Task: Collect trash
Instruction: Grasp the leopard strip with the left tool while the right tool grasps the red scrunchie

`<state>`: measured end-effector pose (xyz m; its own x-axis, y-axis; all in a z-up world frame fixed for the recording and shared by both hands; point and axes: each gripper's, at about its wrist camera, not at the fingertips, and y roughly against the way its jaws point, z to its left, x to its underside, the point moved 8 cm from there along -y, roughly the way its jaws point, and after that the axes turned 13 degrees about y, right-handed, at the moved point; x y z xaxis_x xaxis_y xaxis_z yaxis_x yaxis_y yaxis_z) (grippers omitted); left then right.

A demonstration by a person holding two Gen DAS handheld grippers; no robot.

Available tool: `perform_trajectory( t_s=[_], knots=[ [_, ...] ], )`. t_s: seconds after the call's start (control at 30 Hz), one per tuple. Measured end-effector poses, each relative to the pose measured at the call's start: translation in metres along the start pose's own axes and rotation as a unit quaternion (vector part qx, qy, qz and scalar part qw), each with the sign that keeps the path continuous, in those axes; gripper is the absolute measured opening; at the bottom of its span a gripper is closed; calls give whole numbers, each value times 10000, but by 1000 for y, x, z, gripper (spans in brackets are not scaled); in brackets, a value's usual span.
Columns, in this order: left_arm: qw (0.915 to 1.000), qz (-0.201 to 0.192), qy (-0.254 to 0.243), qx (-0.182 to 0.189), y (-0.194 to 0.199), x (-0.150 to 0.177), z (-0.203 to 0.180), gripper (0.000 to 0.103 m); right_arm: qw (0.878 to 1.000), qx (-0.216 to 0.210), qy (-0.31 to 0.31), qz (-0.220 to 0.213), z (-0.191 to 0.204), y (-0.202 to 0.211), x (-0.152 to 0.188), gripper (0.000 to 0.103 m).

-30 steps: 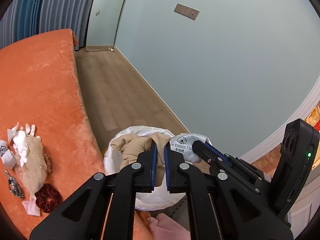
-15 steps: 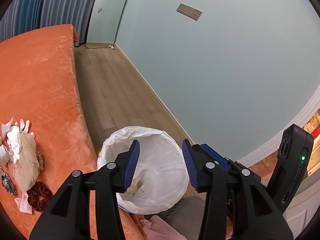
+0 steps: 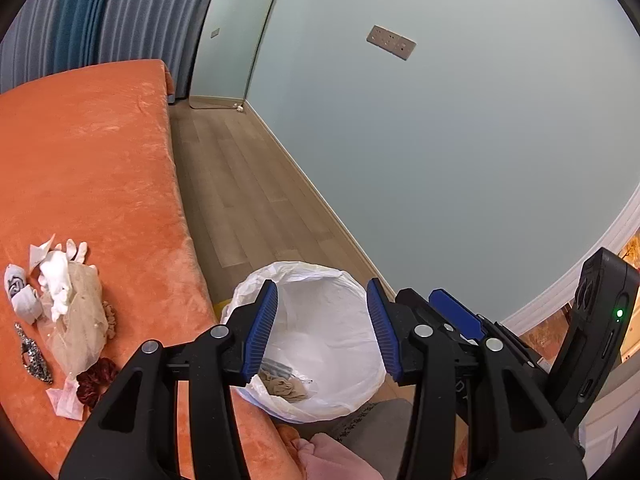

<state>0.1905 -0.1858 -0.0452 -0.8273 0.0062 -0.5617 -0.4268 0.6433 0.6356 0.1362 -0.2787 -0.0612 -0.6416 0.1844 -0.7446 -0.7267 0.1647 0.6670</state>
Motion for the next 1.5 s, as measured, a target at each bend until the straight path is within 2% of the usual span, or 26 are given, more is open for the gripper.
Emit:
perform_trajectory(
  t_s=[0.07, 0.33, 0.67, 0.97, 1.13, 1.2, 1.5],
  knots=[
    [9999, -94, 20, -57, 9, -2, 8, 46, 10000, -11, 48, -27, 5, 5, 0, 48],
    [9981, -381, 213, -440, 42, -4, 56, 63, 9992, -166, 362, -80, 48, 14, -1, 55],
    [9901, -531, 834, -996, 75, -1, 155, 63, 9951, -618, 759, 170, 130, 3, 21, 57],
    [9764, -528, 1355, -1596, 96, 16, 252, 63, 9883, -984, 999, 601, 198, -29, 52, 59],
    [9691, -458, 1588, -1830, 97, 24, 295, 65, 9848, -1070, 1057, 866, 225, -48, 73, 59],
    [9665, -416, 1681, -1893, 97, 27, 308, 69, 9837, -1075, 1072, 963, 233, -56, 80, 59],
    [9566, -173, 2029, -2084, 78, 38, 361, 69, 9801, -997, 991, 1404, 251, -96, 108, 59]
  ],
)
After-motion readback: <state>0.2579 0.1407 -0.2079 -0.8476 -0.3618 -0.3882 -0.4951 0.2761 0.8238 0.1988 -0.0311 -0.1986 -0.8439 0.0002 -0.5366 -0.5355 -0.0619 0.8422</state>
